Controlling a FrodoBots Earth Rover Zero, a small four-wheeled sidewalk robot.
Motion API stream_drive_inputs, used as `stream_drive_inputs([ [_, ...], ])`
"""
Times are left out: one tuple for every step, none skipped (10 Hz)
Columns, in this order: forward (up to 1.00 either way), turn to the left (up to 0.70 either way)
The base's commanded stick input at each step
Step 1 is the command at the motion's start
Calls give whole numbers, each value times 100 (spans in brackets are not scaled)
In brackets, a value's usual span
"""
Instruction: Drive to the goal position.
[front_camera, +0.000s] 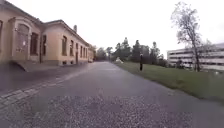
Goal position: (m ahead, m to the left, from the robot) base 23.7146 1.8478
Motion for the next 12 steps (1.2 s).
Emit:
stream_drive_inputs([
  [100,40],
  [100,40],
  [100,9],
  [100,0],
  [100,0],
  [100,0],
  [100,0],
  [100,0],
  [100,0],
  [100,0],
  [100,0],
  [100,0],
])
